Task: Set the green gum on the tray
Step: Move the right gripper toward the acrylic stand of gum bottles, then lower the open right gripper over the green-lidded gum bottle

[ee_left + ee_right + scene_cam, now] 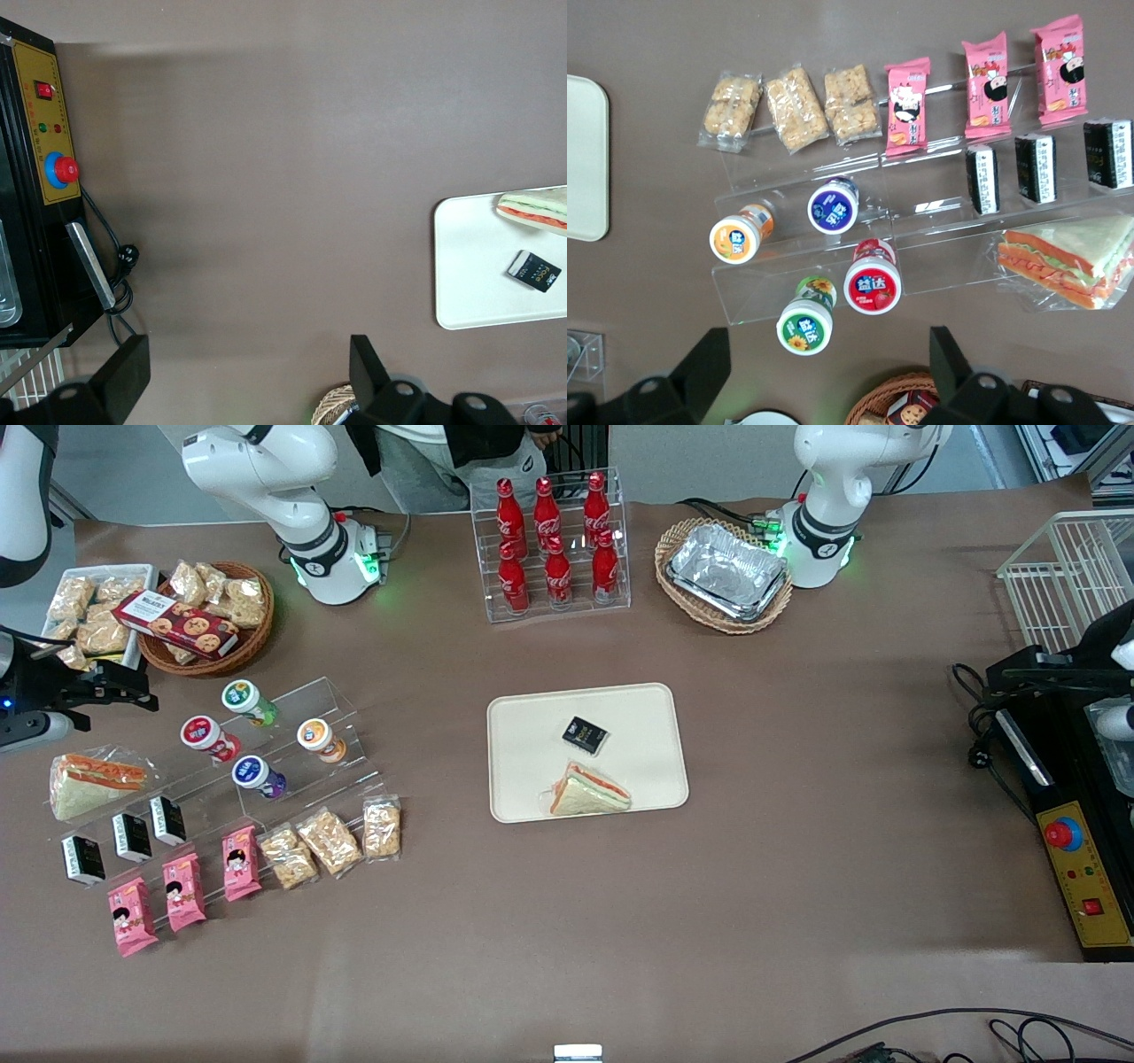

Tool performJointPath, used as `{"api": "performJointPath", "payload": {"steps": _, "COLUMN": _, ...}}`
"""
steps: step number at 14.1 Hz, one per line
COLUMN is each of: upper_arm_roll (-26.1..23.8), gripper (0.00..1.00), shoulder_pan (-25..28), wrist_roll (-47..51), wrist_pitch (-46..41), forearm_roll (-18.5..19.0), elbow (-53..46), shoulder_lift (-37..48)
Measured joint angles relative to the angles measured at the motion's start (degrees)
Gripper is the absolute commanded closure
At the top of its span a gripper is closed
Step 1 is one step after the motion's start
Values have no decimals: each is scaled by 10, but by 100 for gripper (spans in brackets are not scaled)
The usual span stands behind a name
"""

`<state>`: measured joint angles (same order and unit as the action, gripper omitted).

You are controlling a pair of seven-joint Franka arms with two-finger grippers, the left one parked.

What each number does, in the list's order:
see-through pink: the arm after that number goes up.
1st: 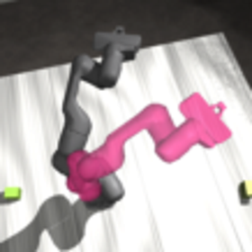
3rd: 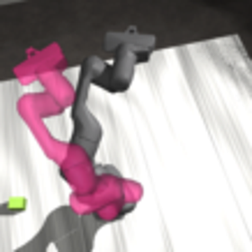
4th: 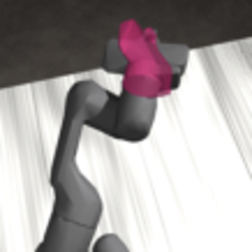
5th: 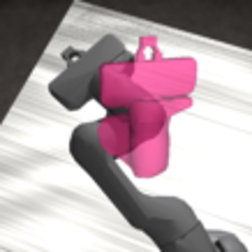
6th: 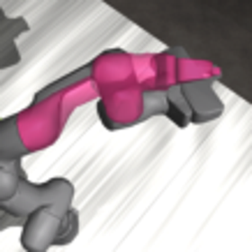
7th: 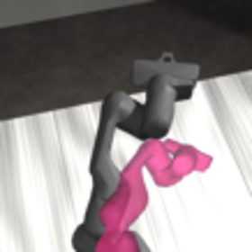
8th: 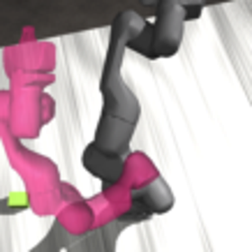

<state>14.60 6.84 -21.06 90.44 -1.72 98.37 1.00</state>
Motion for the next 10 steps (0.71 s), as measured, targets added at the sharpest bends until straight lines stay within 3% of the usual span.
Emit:
{"api": "performJointPath", "payload": {"steps": 7, "upper_arm_roll": -4, "gripper": 0, "shoulder_pan": 0, "wrist_roll": 45, "wrist_pitch": 80, "forearm_roll": 0, "elbow": 183, "shoulder_lift": 134}}
{"api": "performJointPath", "payload": {"steps": 10, "upper_arm_roll": -32, "gripper": 0, "shoulder_pan": 0, "wrist_roll": 136, "wrist_pitch": 134, "forearm_roll": 7, "elbow": 288, "shoulder_lift": 202}}
